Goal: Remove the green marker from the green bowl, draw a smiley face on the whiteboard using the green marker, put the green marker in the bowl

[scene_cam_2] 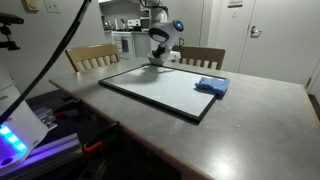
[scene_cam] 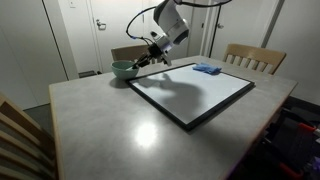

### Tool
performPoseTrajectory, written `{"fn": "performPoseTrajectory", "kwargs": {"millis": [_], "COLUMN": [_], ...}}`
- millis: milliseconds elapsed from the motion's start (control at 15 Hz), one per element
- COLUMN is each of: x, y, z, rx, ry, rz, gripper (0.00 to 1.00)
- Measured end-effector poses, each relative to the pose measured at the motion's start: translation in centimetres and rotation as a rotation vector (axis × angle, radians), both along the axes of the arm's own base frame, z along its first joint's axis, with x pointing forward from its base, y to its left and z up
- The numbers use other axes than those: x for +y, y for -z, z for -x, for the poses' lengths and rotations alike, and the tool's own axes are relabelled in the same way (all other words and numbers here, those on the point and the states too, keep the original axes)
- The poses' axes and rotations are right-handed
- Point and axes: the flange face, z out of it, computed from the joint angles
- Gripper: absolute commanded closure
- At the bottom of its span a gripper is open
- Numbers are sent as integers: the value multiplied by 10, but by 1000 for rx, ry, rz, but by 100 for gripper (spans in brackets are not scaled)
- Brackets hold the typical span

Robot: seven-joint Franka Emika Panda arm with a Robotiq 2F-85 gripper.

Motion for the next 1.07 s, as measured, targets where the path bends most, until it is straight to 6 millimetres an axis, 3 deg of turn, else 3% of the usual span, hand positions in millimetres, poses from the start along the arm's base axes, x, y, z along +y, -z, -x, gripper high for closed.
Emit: {"fn": "performPoseTrajectory", "kwargs": {"millis": [600,867,1067], "x": [-1,8,20], "y": [-14,-32,-57], "z": [-8,-12,-13], "rx": [-30,-20,6], "ry": [-16,-51,-100], "rz": [21,58,96], "gripper": [95,95,95]}}
